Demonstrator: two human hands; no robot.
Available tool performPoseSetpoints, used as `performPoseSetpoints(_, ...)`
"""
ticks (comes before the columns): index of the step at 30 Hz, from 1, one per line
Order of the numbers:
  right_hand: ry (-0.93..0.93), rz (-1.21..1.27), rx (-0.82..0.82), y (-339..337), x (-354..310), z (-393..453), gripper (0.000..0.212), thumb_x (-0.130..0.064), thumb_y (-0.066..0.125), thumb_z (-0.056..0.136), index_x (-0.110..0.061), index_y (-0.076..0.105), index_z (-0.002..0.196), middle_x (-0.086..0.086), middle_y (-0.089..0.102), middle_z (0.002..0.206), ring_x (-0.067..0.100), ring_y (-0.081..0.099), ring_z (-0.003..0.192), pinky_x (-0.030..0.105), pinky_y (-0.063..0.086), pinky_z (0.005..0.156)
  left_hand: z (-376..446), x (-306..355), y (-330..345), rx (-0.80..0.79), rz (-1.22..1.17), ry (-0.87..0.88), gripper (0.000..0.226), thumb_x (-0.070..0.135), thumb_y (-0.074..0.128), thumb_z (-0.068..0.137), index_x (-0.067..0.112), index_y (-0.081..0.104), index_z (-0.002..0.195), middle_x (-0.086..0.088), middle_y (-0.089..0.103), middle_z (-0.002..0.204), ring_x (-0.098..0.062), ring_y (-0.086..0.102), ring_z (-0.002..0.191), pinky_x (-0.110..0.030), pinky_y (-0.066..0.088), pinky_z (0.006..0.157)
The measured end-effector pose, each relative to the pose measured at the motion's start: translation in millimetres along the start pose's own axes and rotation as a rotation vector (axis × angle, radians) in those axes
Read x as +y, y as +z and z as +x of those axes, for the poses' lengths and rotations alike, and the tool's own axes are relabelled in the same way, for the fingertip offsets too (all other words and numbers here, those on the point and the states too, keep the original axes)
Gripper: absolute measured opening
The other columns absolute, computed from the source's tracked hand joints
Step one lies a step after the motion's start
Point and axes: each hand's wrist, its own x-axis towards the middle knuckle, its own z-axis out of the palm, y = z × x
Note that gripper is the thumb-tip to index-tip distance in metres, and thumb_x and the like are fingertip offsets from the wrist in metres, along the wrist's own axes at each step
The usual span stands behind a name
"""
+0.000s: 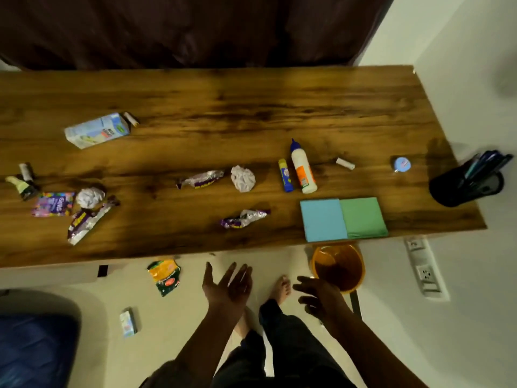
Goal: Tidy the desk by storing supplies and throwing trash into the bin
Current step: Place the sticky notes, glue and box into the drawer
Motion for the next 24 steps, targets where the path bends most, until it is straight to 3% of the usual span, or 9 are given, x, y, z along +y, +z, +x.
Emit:
performPoseSetpoints(3, 0.007, 0.362, 0.038, 2, 18, 30, 0.032, -0.026, 0.052, 0.098, -0.008, 0.062, 0.123, 0.015, 0.072, 0.120, 0.032, 0.068, 0.104, 0.037, 0.049, 0.077, 18, 0, -1, 0.011, -0.090, 0.027, 0.087, 0.070, 0.061, 0.083, 0.005, 0.055, 0.140, -0.030, 0.055, 0.140, -0.045, 0.058, 0.126, -0.048, 0.042, 0.113)
performPoseSetpoints(7, 0.023, 0.835, 0.058, 12, 23, 69, 0.050, -0.045, 0.049, 0.097, -0.008, 0.053, 0.131, 0.024, 0.063, 0.131, 0.042, 0.064, 0.115, 0.044, 0.054, 0.081, 37, -9, -5, 0.012, -0.134, 0.036, 0.096, 0.077, 0.058, 0.080, 0.009, 0.049, 0.146, -0.028, 0.047, 0.150, -0.043, 0.048, 0.138, -0.051, 0.036, 0.118)
performPoseSetpoints(11, 0.032, 1.093, -0.003, 8, 17, 108, 0.085, -0.074, 0.044, 0.087, -0.015, 0.041, 0.148, 0.025, 0.047, 0.147, 0.046, 0.045, 0.135, 0.057, 0.041, 0.103, 55, -19, -10, 0.035, -0.161, 0.034, 0.107, 0.082, 0.056, 0.079, 0.009, 0.038, 0.155, -0.024, 0.035, 0.160, -0.041, 0.035, 0.149, -0.051, 0.028, 0.123)
performPoseSetpoints(14, -0.035, 1.150, -0.093, -10, 5, 134, 0.091, -0.083, 0.034, 0.085, -0.017, 0.037, 0.148, 0.022, 0.050, 0.147, 0.046, 0.048, 0.135, 0.065, 0.031, 0.112, 75, -9, -14, 0.029, -0.142, 0.070, 0.112, 0.083, 0.055, 0.078, 0.011, 0.028, 0.160, -0.021, 0.031, 0.163, -0.040, 0.031, 0.151, -0.051, 0.025, 0.124)
performPoseSetpoints(17, -0.130, 1.146, -0.114, -33, -12, 160, 0.088, -0.082, 0.031, 0.087, -0.014, 0.047, 0.141, 0.016, 0.058, 0.141, 0.042, 0.057, 0.128, 0.069, 0.035, 0.107, 102, 3, -17, -0.057, -0.120, 0.154, 0.111, 0.084, 0.056, 0.077, 0.008, 0.037, 0.155, -0.023, 0.042, 0.157, -0.040, 0.041, 0.145, -0.050, 0.026, 0.124)
performPoseSetpoints(21, -0.181, 1.142, -0.108, -43, -17, 174, 0.080, -0.078, 0.040, 0.088, -0.010, 0.057, 0.126, 0.015, 0.058, 0.139, 0.036, 0.056, 0.129, 0.056, 0.050, 0.092, 119, -13, -10, -0.182, -0.184, 0.208, 0.106, 0.080, 0.064, 0.075, 0.003, 0.046, 0.146, -0.025, 0.058, 0.138, -0.043, 0.055, 0.132, -0.055, 0.032, 0.121)
performPoseSetpoints(24, -0.228, 1.099, -0.137, -44, -17, 178, 0.077, -0.077, 0.036, 0.090, -0.008, 0.059, 0.116, 0.016, 0.058, 0.137, 0.035, 0.055, 0.129, 0.055, 0.044, 0.104, 121, -32, 2, -0.305, -0.260, 0.206, 0.100, 0.074, 0.074, 0.070, 0.003, 0.054, 0.138, -0.025, 0.064, 0.133, -0.044, 0.062, 0.125, -0.060, 0.041, 0.113)
